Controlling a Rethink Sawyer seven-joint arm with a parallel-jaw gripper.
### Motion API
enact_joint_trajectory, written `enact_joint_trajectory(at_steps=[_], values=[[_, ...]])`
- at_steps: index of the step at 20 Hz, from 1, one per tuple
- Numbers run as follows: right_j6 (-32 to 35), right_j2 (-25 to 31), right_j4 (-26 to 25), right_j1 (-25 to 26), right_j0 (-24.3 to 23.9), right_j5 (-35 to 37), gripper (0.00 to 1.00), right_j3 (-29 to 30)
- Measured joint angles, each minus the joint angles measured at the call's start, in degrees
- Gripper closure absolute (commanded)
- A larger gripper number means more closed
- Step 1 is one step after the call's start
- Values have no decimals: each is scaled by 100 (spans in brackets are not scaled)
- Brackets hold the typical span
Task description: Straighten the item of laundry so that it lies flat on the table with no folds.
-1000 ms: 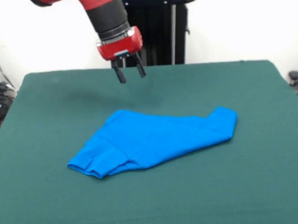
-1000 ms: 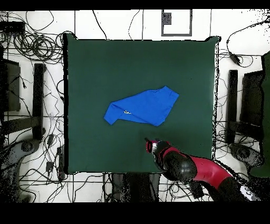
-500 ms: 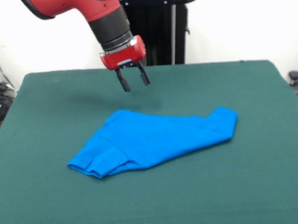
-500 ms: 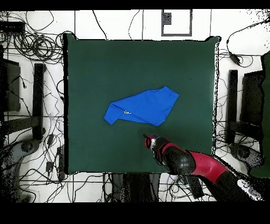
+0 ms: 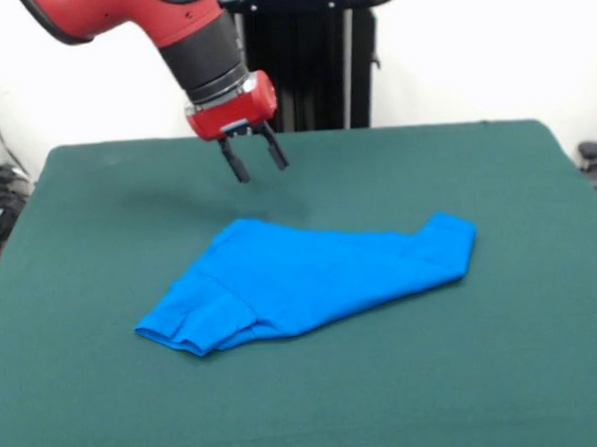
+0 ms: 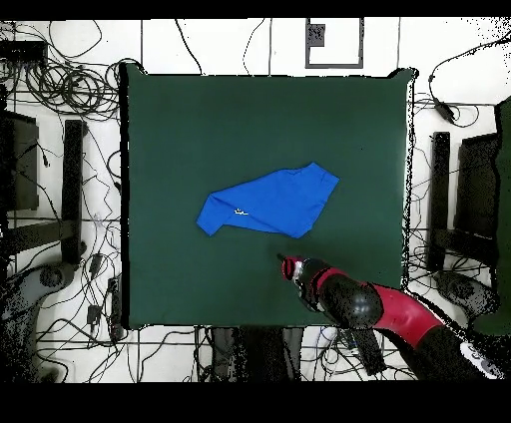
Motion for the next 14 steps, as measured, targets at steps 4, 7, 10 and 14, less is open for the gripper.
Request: enact_joint_trajectory(at_steps=[4, 7, 10, 14], values=[[0, 68, -1, 1, -84, 236, 0, -53], [0, 129, -2, 2, -127, 459, 0, -138], [0, 152, -2, -3, -121, 580, 0, -194], [0, 215, 1, -9, -89, 838, 0, -330]])
